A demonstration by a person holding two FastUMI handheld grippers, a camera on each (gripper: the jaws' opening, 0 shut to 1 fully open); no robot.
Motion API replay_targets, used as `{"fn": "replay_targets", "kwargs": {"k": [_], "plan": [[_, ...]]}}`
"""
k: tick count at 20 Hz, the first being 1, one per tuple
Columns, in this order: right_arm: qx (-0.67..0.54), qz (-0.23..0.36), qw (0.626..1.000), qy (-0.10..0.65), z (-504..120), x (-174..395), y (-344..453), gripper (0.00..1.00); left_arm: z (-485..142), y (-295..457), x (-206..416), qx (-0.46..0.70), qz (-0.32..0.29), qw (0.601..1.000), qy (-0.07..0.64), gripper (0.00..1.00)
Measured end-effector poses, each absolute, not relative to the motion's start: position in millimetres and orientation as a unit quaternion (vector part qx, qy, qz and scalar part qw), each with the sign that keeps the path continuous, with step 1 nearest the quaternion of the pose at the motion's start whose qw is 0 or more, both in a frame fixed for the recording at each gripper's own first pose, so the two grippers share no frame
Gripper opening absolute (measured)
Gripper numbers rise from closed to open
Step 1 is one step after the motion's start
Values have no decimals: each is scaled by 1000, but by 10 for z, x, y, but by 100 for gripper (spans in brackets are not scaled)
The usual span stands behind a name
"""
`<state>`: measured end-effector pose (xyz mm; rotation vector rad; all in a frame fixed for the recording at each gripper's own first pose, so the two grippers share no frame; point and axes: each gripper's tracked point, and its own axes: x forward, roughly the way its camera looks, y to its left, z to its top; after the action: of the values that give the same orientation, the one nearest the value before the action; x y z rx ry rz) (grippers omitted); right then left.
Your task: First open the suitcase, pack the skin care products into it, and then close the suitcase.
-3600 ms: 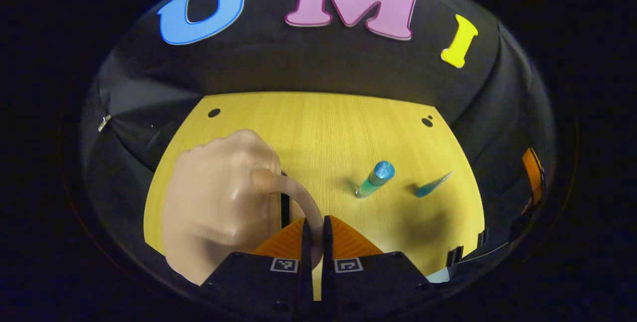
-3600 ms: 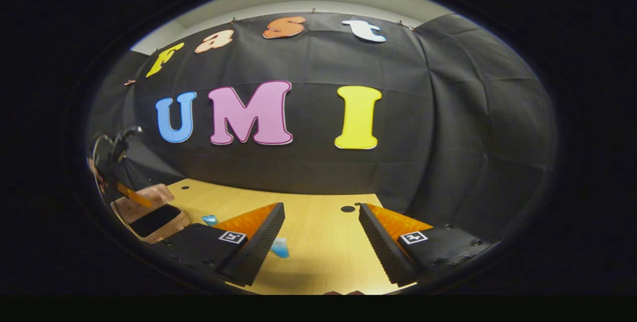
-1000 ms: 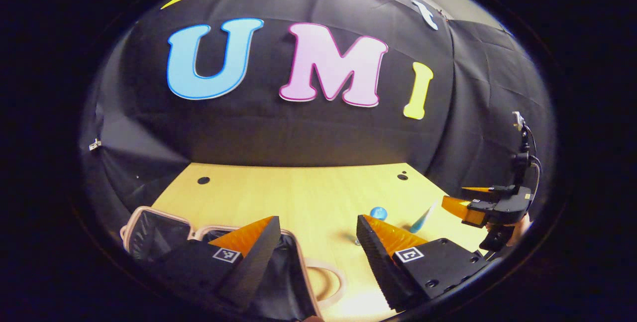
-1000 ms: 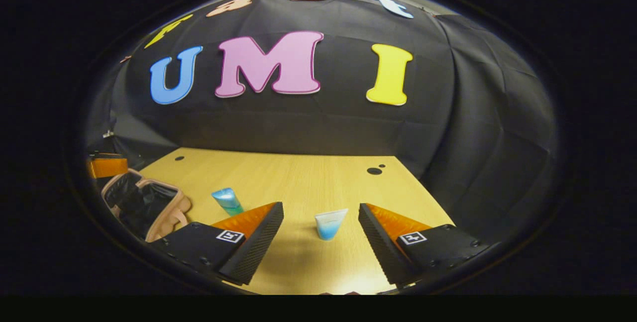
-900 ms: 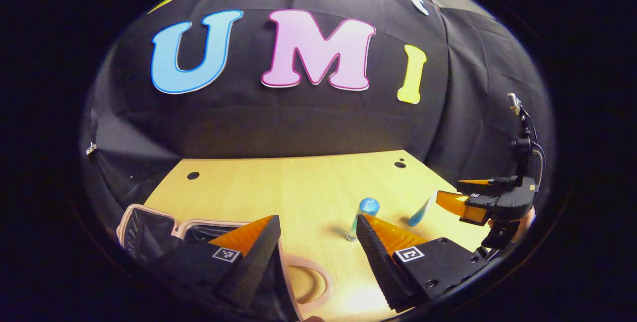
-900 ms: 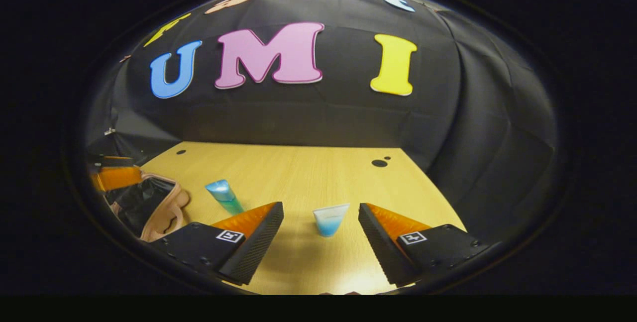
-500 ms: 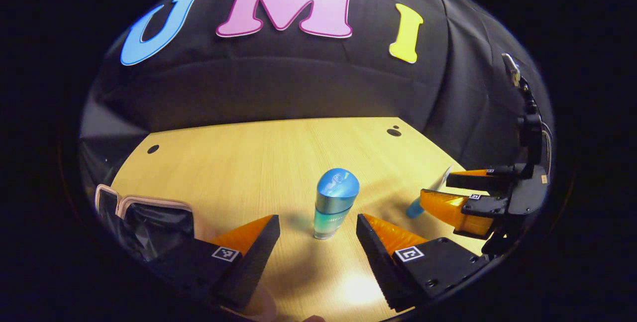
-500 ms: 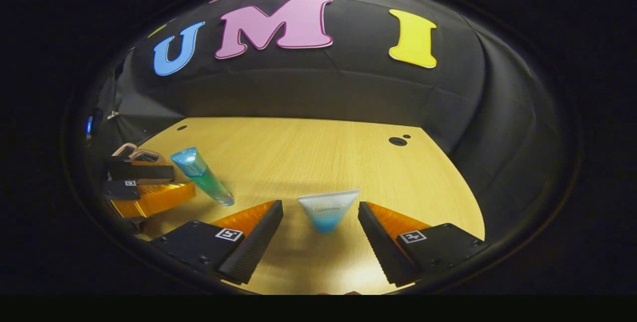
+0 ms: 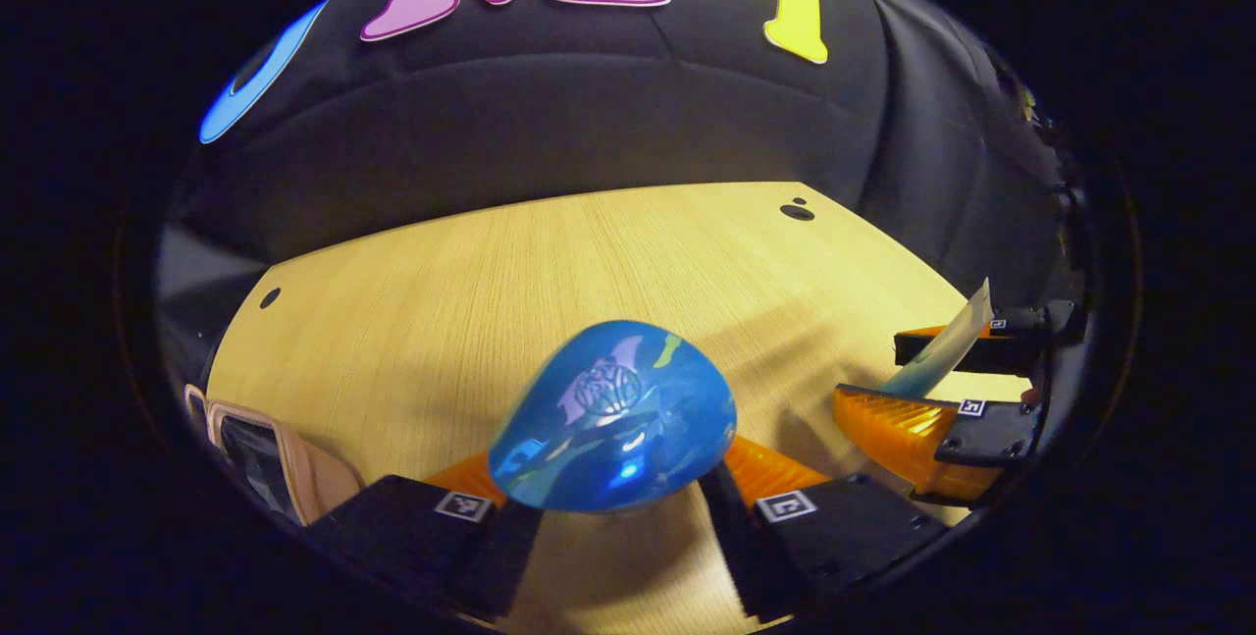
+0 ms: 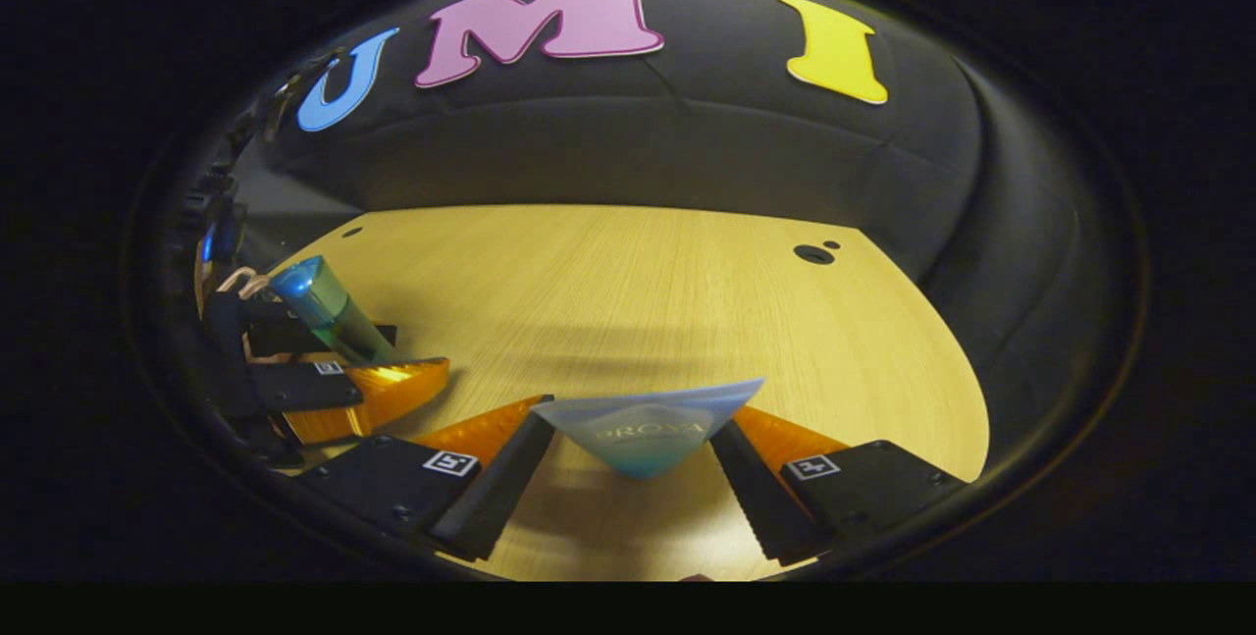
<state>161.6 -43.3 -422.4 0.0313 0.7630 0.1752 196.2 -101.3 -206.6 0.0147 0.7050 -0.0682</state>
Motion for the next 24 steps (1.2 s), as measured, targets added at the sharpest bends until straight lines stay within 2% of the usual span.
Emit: {"fn": "replay_targets", "kwargs": {"k": [1,2,3,4,5,7,9,10,12,13,16,20,24], "plan": [[15,87,922,378,-4275,1612,-441,97,-2068,-1028,1991,3,-36,939,342,66],[17,90,919,383,-4313,1595,-431,93,-2079,-1028,1977,-4,-35,937,346,50],[17,91,917,388,-4335,1577,-423,89,-2088,-1010,1950,-10,-33,937,349,49],[15,90,917,388,-4343,1574,-439,76,-2096,-1005,1942,-12,-33,935,354,48],[11,89,917,388,-4359,1585,-460,79,-2096,-1022,1931,-11,-36,932,360,48],[10,88,918,387,-4358,1606,-478,56,-2050,-1065,1868,-13,-48,926,374,46],[8,83,918,388,-4358,1608,-504,51,-1854,-1078,1781,-18,-61,926,371,46],[8,84,918,388,-4331,1579,-501,43,-1709,-1055,1729,-15,-67,926,371,47],[6,93,921,378,-4179,1532,-478,43,-1392,-922,1565,-9,-74,924,375,46],[2,98,923,372,-4079,1479,-465,49,-1233,-782,1414,-9,-77,921,382,46],[-3,119,928,353,-3791,1274,-402,48,-975,-104,884,-8,-42,902,429,47],[26,135,937,321,-3403,1094,-222,48,-1029,906,224,-13,25,853,521,47],[68,143,943,293,-2990,926,10,48,-1295,1374,-236,-24,62,793,605,47]]}}
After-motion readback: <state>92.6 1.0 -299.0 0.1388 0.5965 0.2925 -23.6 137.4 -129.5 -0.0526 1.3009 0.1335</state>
